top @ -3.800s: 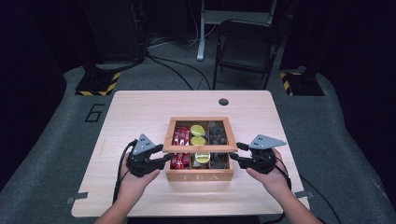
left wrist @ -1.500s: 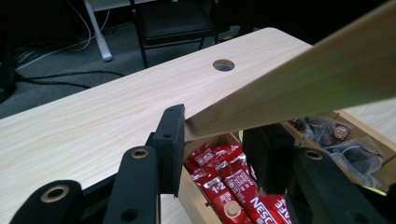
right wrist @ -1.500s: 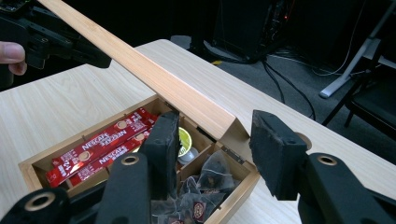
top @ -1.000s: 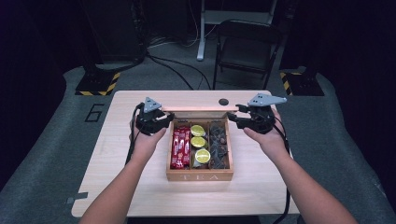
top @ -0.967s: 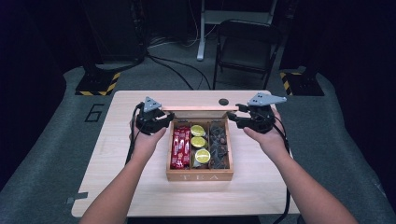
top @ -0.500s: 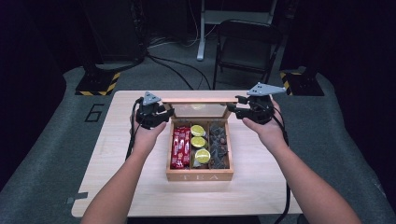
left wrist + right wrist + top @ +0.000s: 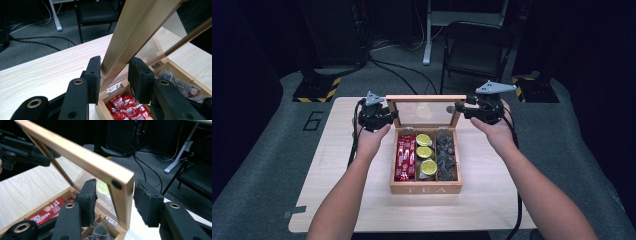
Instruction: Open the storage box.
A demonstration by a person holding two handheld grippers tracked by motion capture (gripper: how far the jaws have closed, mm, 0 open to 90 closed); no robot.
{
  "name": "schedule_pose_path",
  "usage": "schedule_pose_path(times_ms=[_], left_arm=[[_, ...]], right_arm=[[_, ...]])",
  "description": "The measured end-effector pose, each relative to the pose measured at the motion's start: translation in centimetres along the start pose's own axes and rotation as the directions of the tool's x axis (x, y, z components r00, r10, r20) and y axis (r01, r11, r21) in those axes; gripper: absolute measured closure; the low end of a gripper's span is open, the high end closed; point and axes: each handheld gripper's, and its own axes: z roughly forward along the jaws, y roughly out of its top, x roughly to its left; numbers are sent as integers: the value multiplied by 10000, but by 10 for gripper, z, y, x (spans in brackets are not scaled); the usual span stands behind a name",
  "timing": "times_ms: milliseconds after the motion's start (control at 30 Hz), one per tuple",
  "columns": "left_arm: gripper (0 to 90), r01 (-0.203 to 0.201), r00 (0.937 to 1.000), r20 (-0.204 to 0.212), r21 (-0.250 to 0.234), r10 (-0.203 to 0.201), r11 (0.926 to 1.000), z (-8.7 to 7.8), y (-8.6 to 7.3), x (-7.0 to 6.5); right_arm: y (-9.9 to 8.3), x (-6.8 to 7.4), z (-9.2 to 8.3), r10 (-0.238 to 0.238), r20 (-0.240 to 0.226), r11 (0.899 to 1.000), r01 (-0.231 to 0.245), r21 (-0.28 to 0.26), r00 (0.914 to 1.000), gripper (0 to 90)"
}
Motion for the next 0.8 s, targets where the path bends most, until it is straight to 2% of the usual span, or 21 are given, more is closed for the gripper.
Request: schedule_pose_path(times_ms=[200, 367, 433, 533, 633, 700, 800], left_arm=[[633, 273, 9996, -108, -117, -274, 9996, 6, 4, 3], [634, 450, 9989, -157, -198, -453, 9988, 10, 6, 5], [634, 455, 9987, -234, -229, -460, 9987, 11, 6, 5], [634, 516, 9984, -197, -300, -522, 9982, 13, 6, 7], [634, 686, 9974, -206, -397, -695, 9969, 15, 6, 7], [633, 630, 9977, -208, -419, -639, 9971, 15, 6, 8], [630, 626, 9977, -224, -461, -637, 9970, 17, 6, 8]], right_arm=[[-3, -6, 14, -151, 39, 9998, 150, 99, 9999, 470], [-11, -14, 29, 327, -113, 9994, -325, 151, 9994, 461], [-15, -16, 37, 326, -122, 9987, -321, 393, 9994, 445], [-21, -18, 46, 286, -119, 9988, -281, 394, 9995, 427], [-27, -20, 54, 535, -112, 9973, -528, 517, 9985, 435], [-31, -22, 59, 560, -112, 9965, -551, 630, 9984, 442], [-33, -23, 64, 311, -32, 9971, -308, 691, 9995, 462]])
